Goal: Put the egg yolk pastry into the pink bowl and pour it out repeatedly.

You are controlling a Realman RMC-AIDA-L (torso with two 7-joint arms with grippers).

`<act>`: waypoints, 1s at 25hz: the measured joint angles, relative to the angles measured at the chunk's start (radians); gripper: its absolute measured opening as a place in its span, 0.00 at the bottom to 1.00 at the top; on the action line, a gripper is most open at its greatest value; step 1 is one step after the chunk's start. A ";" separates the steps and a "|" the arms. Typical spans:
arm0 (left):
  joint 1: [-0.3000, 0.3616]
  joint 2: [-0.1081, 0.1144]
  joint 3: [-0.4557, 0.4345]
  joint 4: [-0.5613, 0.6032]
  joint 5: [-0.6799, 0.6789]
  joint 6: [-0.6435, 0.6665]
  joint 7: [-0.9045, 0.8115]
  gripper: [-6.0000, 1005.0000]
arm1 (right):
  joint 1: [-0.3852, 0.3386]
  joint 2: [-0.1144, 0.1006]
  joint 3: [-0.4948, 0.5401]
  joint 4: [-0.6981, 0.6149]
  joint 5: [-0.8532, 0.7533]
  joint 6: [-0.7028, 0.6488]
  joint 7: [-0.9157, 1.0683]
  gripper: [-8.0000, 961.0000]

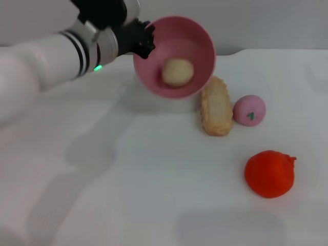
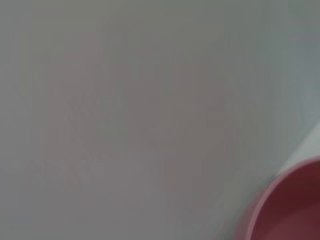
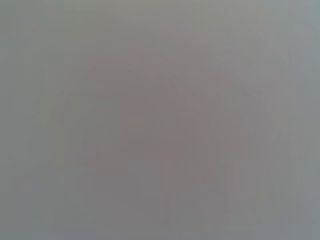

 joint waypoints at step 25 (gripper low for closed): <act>0.186 -0.003 0.509 -0.295 0.010 -1.292 0.017 0.05 | 0.065 -0.002 0.141 -0.018 0.027 -0.009 -0.005 0.72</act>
